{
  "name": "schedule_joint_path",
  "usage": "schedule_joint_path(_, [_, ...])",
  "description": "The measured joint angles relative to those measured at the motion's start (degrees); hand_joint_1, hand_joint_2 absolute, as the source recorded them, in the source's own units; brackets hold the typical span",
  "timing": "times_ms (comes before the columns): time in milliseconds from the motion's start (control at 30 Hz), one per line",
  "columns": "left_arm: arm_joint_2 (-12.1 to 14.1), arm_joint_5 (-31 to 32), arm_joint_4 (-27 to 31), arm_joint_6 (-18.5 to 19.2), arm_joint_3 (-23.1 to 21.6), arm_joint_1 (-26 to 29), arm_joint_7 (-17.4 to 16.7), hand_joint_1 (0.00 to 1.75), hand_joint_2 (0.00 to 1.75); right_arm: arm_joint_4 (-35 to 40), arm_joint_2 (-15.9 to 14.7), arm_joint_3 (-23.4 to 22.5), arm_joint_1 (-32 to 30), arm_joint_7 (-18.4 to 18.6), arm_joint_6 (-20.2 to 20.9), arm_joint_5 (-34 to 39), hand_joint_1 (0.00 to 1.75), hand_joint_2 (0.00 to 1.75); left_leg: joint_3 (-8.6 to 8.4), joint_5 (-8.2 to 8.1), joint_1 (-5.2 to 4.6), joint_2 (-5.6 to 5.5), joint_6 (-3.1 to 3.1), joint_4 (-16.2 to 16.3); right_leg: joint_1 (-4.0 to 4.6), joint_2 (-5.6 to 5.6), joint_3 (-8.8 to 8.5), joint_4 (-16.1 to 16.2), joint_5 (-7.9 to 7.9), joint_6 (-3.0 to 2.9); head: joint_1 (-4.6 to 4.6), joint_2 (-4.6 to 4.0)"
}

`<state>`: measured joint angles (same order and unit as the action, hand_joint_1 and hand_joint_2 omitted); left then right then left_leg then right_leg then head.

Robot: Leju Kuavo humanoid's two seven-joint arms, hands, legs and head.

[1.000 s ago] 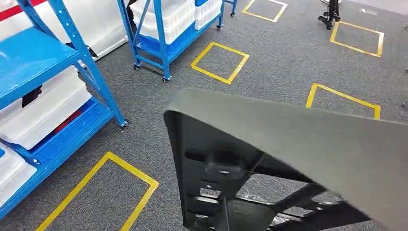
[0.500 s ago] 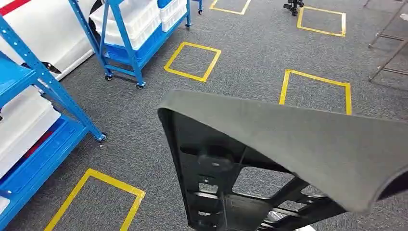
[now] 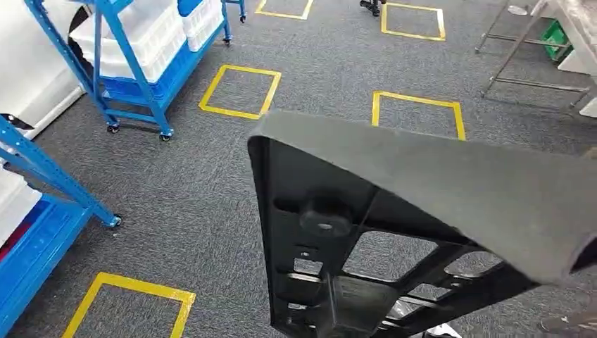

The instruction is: Take the parts from the cabinet and place them on the table.

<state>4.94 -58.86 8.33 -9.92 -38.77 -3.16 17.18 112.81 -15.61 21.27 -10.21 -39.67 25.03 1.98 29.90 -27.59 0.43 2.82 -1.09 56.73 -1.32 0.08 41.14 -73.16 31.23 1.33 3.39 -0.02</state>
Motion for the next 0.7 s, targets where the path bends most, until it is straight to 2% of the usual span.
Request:
schedule_joint_path(33, [0.1,0.0,0.0,0.2,0.0,0.0,0.2,0.0,1.75,-0.3,0.0,0.1,0.9,0.1,-0.1,0.6,1.73,1.75,-0.18,-0.11,0.0,0.67,0.16,0.0,-0.08,-0.49,-2.54,4.9,-2.54,-0.01,0.0,0.0])
schedule_joint_path(67, [0.1,0.0,0.0,0.2,-0.1,-0.1,0.2,0.0,1.75,-0.6,0.0,0.2,1.8,0.1,-0.2,1.1,1.73,1.75,-0.45,-0.28,0.01,1.26,0.37,0.0,-0.06,-1.56,-5.73,10.7,-4.93,-0.2,0.0,0.0])
schedule_joint_path(100, [0.2,0.0,0.0,0.3,-0.2,-0.1,0.3,0.0,1.75,-0.7,0.0,0.2,2.7,0.2,-0.4,1.5,1.73,1.75,-0.69,-0.46,-0.09,1.76,0.63,0.0,0.25,-4.31,-7.81,14.8,-4.89,-0.49,0.0,0.0])
schedule_joint_path(133, [0.2,-0.1,0.0,0.4,-0.3,-0.1,0.4,0.0,1.75,-1.0,0.0,0.3,3.5,0.3,-0.4,1.8,1.73,1.75,-0.66,-0.7,-0.45,2.21,1.03,0.1,0.8,-4.08,-7.81,14.9,-4.97,-0.81,0.0,0.0])
schedule_joint_path(200, [0.3,-0.4,0.0,0.8,-0.4,-0.1,0.9,0.0,1.75,-2.0,0.0,0.5,5.4,0.4,-0.9,3.5,1.73,1.75,-0.89,-0.86,-0.23,3.15,1.62,0.0,1.09,-2.75,-7.46,14.7,-4.9,-1.37,0.0,0.0])
schedule_joint_path(233, [0.3,-0.6,0.0,0.9,-0.5,-0.2,1.0,0.0,1.75,-2.7,0.0,0.5,6.5,0.6,-1.2,4.4,1.73,1.75,-1.15,-0.79,-0.15,3.8,1.96,-0.2,1.21,-2.0,-7.3,14.8,-4.99,-1.64,0.0,0.0])
schedule_joint_path(267, [0.3,-0.7,0.0,1.0,-0.5,-0.4,1.2,0.0,1.75,-3.4,0.0,0.5,7.5,0.8,-1.5,5.2,1.73,1.75,-1.34,-1.06,-0.21,4.01,2.39,-0.2,0.9,-1.33,-7.7,15.5,-5.36,-2.12,0.0,0.0])
schedule_joint_path(300, [0.3,-1.1,0.0,0.9,-0.5,-0.4,1.2,0.0,1.75,-4.2,0.0,0.5,8.6,1.1,-1.6,6.2,1.73,1.75,-1.01,-1.91,0.17,1.14,2.64,1.1,0.71,-0.97,-7.91,15.8,-5.62,-2.43,0.0,0.0])
schedule_joint_path(333, [0.3,-1.4,0.0,0.9,-0.6,-0.4,1.3,0.0,1.75,-5.2,0.0,0.6,10.0,1.4,-1.4,7.2,1.73,1.75,0.52,-3.99,0.23,-1.22,2.74,4.4,0.66,-0.55,-7.9,15.8,-5.65,-2.84,0.0,0.0])
schedule_joint_path(367, [0.3,-1.8,0.0,0.8,-0.6,-0.2,1.2,0.0,1.75,-6.3,0.0,0.7,11.2,1.8,-1.2,7.7,1.73,1.75,2.7,-6.28,0.22,-2.09,2.83,8.9,0.72,0.0,-7.89,15.8,-5.65,-2.99,0.0,-0.02])
schedule_joint_path(400, [0.3,-2.2,0.0,0.7,-0.6,0.1,1.2,0.0,1.75,-7.5,0.0,0.8,12.0,2.3,-0.9,8.0,1.73,1.75,5.32,-8.4,0.19,-2.46,2.96,14.1,0.85,0.66,-7.84,15.8,-5.64,-3.1,0.0,0.0])
schedule_joint_path(433, [0.3,-2.4,0.0,0.6,-0.6,0.3,1.2,0.0,1.75,-8.4,0.0,0.9,12.6,2.4,-0.7,8.2,1.73,1.75,7.34,-9.37,0.21,-2.56,3.03,17.8,0.99,1.31,-7.82,15.8,-5.63,-3.13,0.0,0.0])
schedule_joint_path(467, [0.3,-2.6,0.0,0.6,-0.6,0.5,1.2,0.0,1.75,-9.3,-0.1,1.1,13.1,2.5,-0.6,8.3,1.73,1.75,8.25,-8.86,0.21,-2.58,3.04,18.8,1.05,1.99,-7.87,15.7,-5.63,-3.13,0.0,0.0])
schedule_joint_path(500, [0.3,-2.8,0.0,0.6,-0.6,0.6,1.2,0.0,1.75,-10.1,-0.1,1.4,13.6,2.6,-0.5,8.3,1.73,1.75,7.76,-6.74,0.21,-2.61,2.98,16.8,1.06,2.7,-7.92,15.6,-5.59,-3.08,0.0,0.0])
schedule_joint_path(533, [0.3,-3.0,0.0,0.6,-0.6,0.6,1.3,0.0,1.75,-10.8,-0.1,1.6,14.2,2.7,-0.4,8.4,1.73,1.75,6.25,-3.99,0.22,-2.72,2.88,12.8,1.05,3.33,-7.99,15.5,-5.52,-2.98,0.0,0.0])
schedule_joint_path(567, [0.3,-3.2,0.0,0.6,-0.6,0.6,1.4,0.0,1.75,-11.3,-0.1,1.8,14.8,2.8,-0.4,8.6,1.73,1.75,3.99,-0.87,0.3,-3.45,2.76,7.3,1.02,4.01,-8.06,15.3,-5.4,-2.81,0.0,0.0])
schedule_joint_path(600, [0.3,-3.4,0.0,0.6,-0.5,0.8,1.5,0.0,1.75,-12.0,-0.1,2.1,15.5,3.1,-0.2,8.7,1.73,1.75,2.23,1.03,0.45,-6.23,2.54,2.4,0.91,4.57,-7.86,15.0,-5.21,-2.56,0.0,0.0])
schedule_joint_path(633, [0.3,-3.5,0.0,0.7,-0.5,0.8,1.7,0.0,1.75,-12.6,0.0,2.2,16.2,3.3,-0.1,8.9,1.73,1.75,1.76,0.17,0.6,-8.2,2.3,1.3,1.26,5.11,-7.45,14.5,-5.08,-2.21,0.0,0.0])
schedule_joint_path(700, [0.2,-3.7,0.0,0.9,-0.5,0.9,2.0,0.0,1.75,-13.3,0.0,2.5,16.9,3.7,0.1,9.3,1.73,1.75,1.85,0.21,0.2,-7.14,1.69,1.5,0.64,6.17,-6.93,14.6,-5.38,-1.52,0.0,0.0])
